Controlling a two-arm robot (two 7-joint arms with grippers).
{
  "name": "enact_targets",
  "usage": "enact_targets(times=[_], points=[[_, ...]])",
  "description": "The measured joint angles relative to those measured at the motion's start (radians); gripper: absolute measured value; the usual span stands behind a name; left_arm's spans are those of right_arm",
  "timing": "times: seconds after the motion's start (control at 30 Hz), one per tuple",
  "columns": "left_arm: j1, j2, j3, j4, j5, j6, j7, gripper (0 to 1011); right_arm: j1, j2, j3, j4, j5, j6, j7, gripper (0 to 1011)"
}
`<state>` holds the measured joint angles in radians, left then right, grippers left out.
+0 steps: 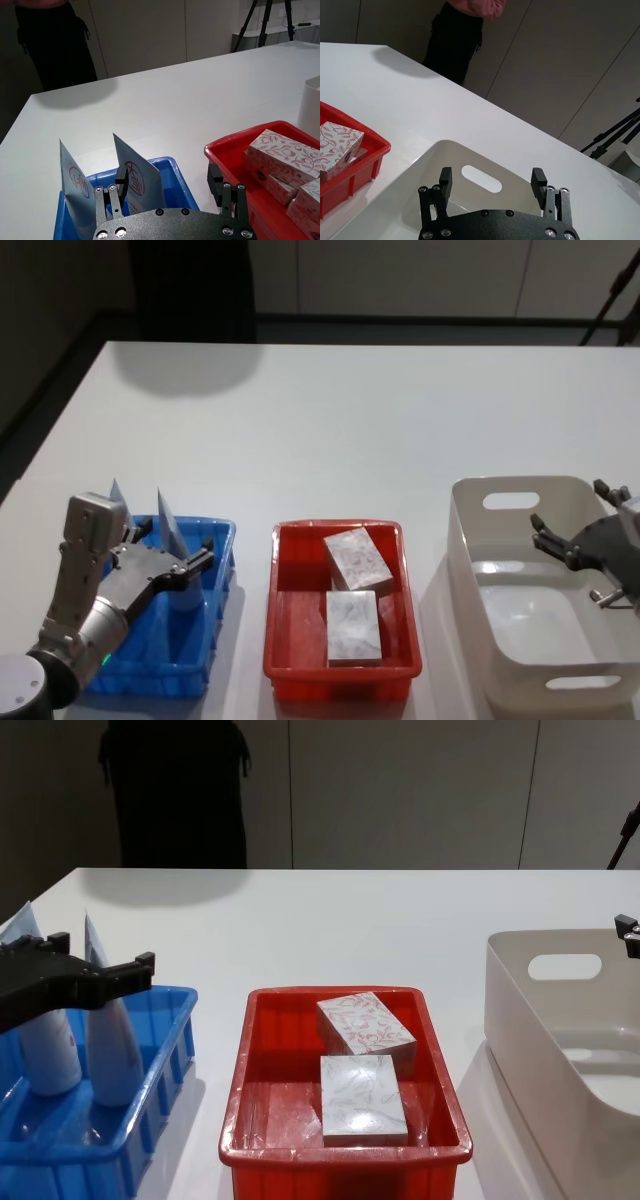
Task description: Bimanual collaborative sorting of washing and personal care products
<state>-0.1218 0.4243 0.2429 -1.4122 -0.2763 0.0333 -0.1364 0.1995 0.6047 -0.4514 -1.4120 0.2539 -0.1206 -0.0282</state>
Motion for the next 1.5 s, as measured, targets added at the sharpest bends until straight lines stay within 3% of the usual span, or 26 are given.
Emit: enact_targets(times=[0.73,1.5], points=[[-0.033,-0.059,-0.023,0.05,0.037,0.023,-0.025,1001,0.0,0.0,0.0,0.0,0.0,0.0,0.0,1001],[-0.091,-0.112,-0.051,0.146,0.1,0.027,-0.033,1002,0.0,0.0,0.0,0.0,0.0,0.0,0.0,1001]])
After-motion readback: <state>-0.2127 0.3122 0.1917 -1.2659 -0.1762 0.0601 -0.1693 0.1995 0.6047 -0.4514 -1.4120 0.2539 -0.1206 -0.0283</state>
